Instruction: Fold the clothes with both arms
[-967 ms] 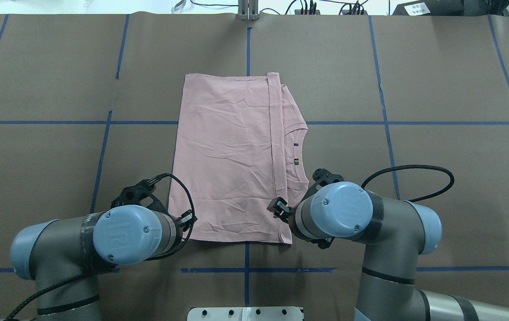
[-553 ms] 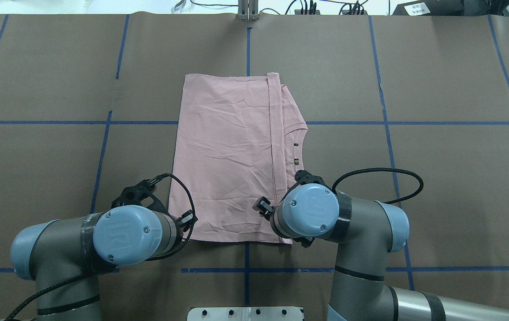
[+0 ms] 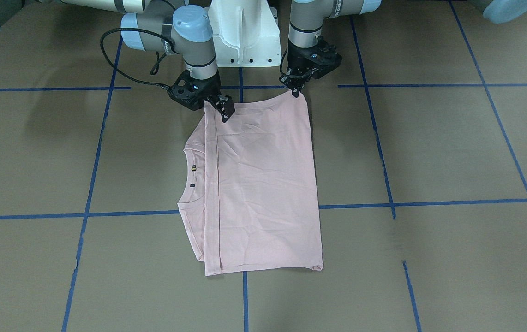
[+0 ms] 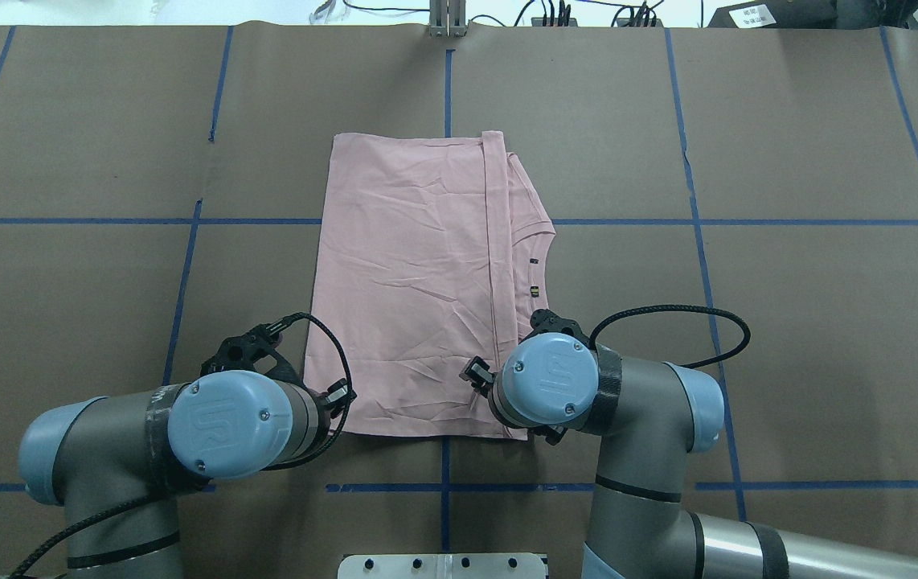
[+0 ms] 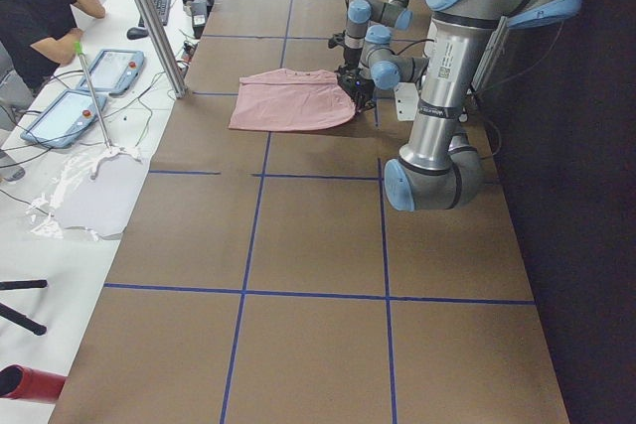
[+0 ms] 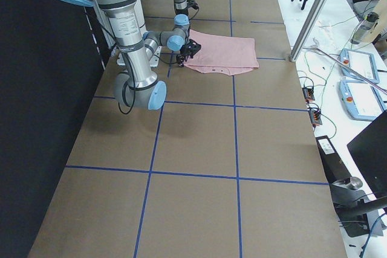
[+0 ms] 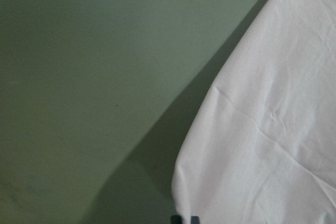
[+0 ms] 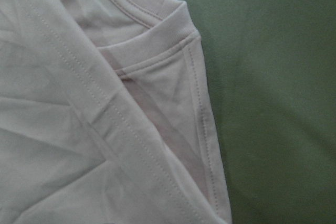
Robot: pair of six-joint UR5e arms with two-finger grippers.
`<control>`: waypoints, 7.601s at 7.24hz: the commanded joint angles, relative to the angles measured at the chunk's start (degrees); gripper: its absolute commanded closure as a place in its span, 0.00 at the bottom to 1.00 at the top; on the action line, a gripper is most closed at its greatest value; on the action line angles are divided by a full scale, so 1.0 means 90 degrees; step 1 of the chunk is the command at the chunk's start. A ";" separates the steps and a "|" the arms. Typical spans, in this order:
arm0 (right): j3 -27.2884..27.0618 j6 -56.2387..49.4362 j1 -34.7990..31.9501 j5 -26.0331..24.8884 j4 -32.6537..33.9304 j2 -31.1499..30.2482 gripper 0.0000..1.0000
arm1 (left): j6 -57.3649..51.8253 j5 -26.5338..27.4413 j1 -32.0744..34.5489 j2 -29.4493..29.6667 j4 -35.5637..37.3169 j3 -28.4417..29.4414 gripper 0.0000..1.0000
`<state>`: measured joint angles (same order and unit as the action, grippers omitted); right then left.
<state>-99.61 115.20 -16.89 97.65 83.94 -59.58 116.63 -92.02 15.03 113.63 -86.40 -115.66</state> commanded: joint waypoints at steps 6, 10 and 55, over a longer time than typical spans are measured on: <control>-0.0026 0.0003 -0.0047 0.0010 0.0010 -0.0021 0.22 | 0.0000 0.0000 0.0000 -0.0028 0.0000 0.0000 1.00; -0.0074 -0.0016 -0.0086 0.0029 0.0039 -0.0021 1.00 | 0.0000 0.0010 0.0000 -0.0018 0.0010 0.0000 1.00; 0.4623 -0.7514 -0.2076 -0.0674 -0.0127 0.3407 0.00 | -0.3340 -0.2197 0.4150 0.0657 -0.3418 0.3057 0.00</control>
<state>-58.24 50.11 -33.69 91.68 82.55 -29.01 86.50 -111.72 52.29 120.28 -117.16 -87.47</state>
